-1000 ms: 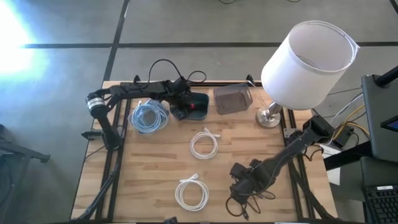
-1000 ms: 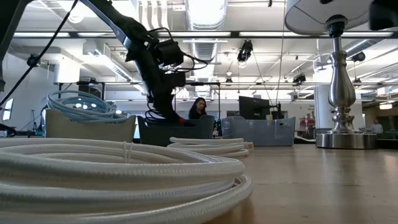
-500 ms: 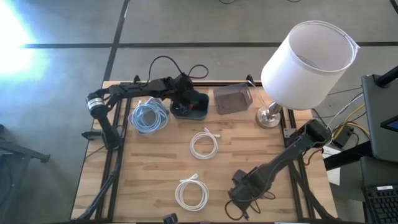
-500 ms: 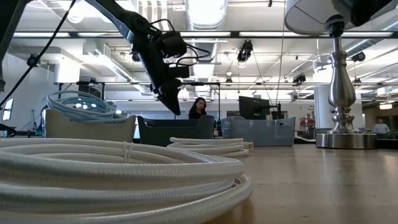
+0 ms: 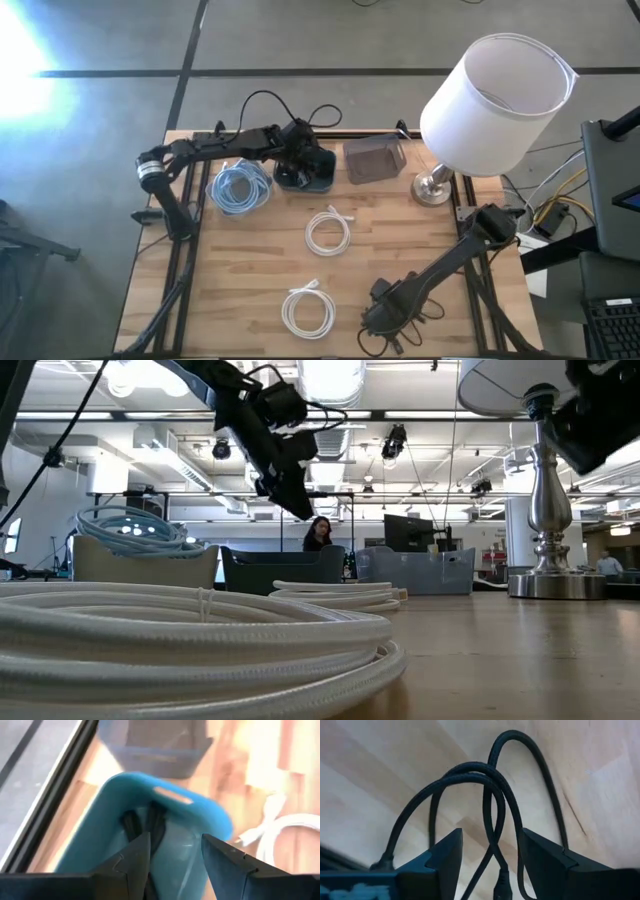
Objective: Pick & Place USB Port
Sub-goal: Put the black charger cable into the blue bin
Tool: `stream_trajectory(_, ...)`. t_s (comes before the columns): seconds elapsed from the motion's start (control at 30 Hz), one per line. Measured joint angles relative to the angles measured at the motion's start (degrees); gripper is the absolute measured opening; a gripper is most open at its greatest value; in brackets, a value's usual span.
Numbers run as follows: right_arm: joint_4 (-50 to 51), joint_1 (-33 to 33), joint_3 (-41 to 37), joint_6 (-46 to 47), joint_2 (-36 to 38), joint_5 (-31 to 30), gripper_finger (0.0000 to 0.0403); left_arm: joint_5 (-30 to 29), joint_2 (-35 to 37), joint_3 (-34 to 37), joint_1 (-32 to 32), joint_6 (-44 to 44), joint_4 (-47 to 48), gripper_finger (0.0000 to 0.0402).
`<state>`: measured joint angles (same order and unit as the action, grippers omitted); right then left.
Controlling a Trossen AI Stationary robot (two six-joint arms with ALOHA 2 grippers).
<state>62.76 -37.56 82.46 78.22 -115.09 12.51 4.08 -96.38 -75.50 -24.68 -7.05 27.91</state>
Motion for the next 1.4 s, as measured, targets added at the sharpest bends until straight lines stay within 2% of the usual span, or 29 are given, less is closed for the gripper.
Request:
stream_trajectory(0.23, 0.15, 0.04, 0.10, 0.27, -0.28, -0.09, 0.0172, 0.13, 0.32, 0.00, 2.13, 0.05, -0.01, 0.0181)
stream_trajectory(0.5, 1.59, -0.09, 1.61, 0.90, 2.76, 0.82, 0.0171, 0.15, 0.32, 0.00, 2.77, 0.16, 0.02, 0.0181)
stream_trajectory(1.1, -1.92, -0.17, -3.13, 2.42, 2.47, 1.21, 0.0168, 0.21, 0.32, 0.02, 3.22, 0.70, 0.03, 0.0179)
stream_trajectory(1.23, -2.09, -0.17, -3.10, 1.64, 2.47, 1.25, 0.0137, 2.68, 0.32, 0.04, 3.82, 1.08, 0.02, 0.0179)
stream_trajectory(1.4, -2.05, -0.17, -3.10, -3.75, 2.47, 1.29, 0.0060, 7.77, 0.32, 0.06, 4.96, 1.12, 0.02, 0.0179)
